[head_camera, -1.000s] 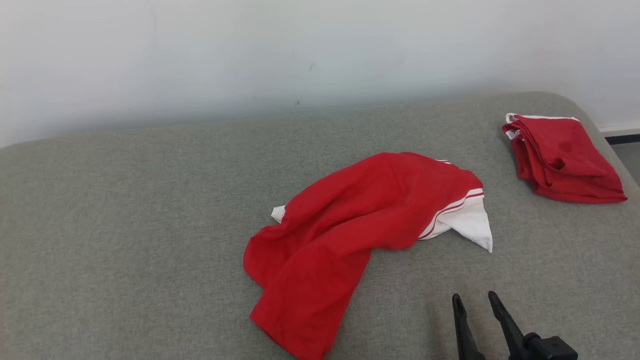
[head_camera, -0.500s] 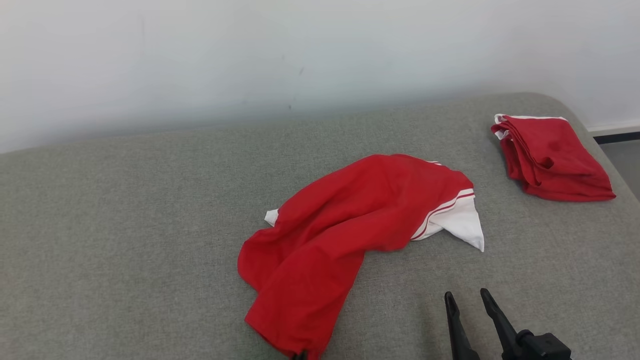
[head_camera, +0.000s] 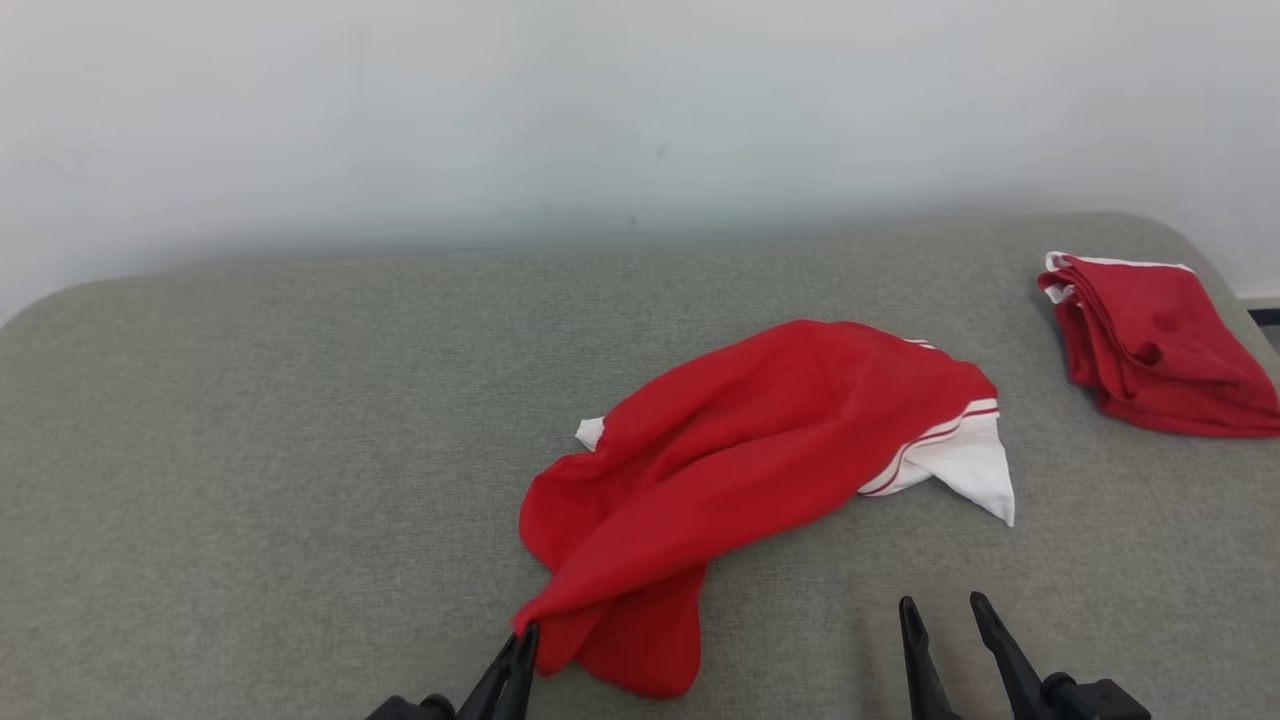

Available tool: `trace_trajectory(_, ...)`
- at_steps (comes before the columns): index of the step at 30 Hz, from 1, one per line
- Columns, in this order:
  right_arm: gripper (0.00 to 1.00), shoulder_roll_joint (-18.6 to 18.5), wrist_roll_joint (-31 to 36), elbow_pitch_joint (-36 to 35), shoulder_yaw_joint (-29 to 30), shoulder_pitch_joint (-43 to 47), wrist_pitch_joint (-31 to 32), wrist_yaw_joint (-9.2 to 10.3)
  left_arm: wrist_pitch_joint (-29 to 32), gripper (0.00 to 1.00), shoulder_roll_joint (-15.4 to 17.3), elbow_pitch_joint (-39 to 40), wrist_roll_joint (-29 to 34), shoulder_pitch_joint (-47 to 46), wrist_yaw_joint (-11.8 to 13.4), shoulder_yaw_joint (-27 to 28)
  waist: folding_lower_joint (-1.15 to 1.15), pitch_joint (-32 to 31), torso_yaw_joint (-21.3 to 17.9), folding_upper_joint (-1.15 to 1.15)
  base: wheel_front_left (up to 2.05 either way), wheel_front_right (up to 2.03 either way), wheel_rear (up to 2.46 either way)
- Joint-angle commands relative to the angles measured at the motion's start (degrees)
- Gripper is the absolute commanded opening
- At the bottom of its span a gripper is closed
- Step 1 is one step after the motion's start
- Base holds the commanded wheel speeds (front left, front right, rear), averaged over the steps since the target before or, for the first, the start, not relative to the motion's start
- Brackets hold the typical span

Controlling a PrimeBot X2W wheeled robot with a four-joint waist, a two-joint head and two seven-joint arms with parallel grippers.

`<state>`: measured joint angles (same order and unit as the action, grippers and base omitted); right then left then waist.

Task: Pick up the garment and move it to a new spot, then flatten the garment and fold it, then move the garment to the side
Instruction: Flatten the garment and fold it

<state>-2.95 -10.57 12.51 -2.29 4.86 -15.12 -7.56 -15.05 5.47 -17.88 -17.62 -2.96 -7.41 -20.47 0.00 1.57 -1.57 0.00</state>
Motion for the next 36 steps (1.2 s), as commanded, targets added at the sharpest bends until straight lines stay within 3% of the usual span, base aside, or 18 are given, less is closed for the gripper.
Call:
trace_trajectory(1,1.0,0.14,-0.39,0.23,-0.08,0.71,0.0,0.12,-0.17,0.0,1.45,1.68,0.58,1.62,-0.03,-0.22,0.0,-0.43,1.25,0.0,0.0,0.0,0.0)
trace_trajectory(11,1.0,0.1,-0.78,0.39,-0.42,0.31,0.0,0.13,-0.17,0.0,6.88,1.48,-0.38,8.87,-0.03,2.23,0.0,-0.49,1.74,0.0,0.0,0.0,0.0)
trace_trajectory(16,1.0,0.12,-0.37,0.54,1.54,1.24,0.0,0.13,-0.17,0.0,6.56,1.24,-1.13,11.43,-0.03,6.95,0.0,-0.4,2.47,0.0,0.0,0.0,0.0)
trace_trajectory(21,1.0,-0.1,1.28,2.87,3.56,1.68,0.0,0.13,-0.17,0.0,4.64,-1.0,-0.65,9.11,-0.04,6.98,0.0,-0.85,3.62,0.0,0.0,0.0,0.0)
trace_trajectory(22,1.0,-0.22,1.47,3.43,3.9,1.44,0.0,0.13,-0.17,0.77,3.83,-1.33,-0.64,8.58,-0.04,7.22,0.0,-0.9,3.74,0.0,0.0,0.0,0.0)
trace_trajectory(23,1.0,-0.46,1.69,3.75,4.39,1.05,0.0,0.13,-0.17,1.0,3.17,-1.82,-0.51,8.37,-0.04,7.32,0.0,-0.94,3.84,0.0,0.0,0.0,0.0)
trace_trajectory(36,1.0,-4.5,3.31,11.77,4.81,-3.96,0.0,0.13,-0.17,1.0,-1.74,4.96,4.25,11.17,-0.04,17.68,0.0,-0.48,4.8,0.0,0.0,0.0,0.0)
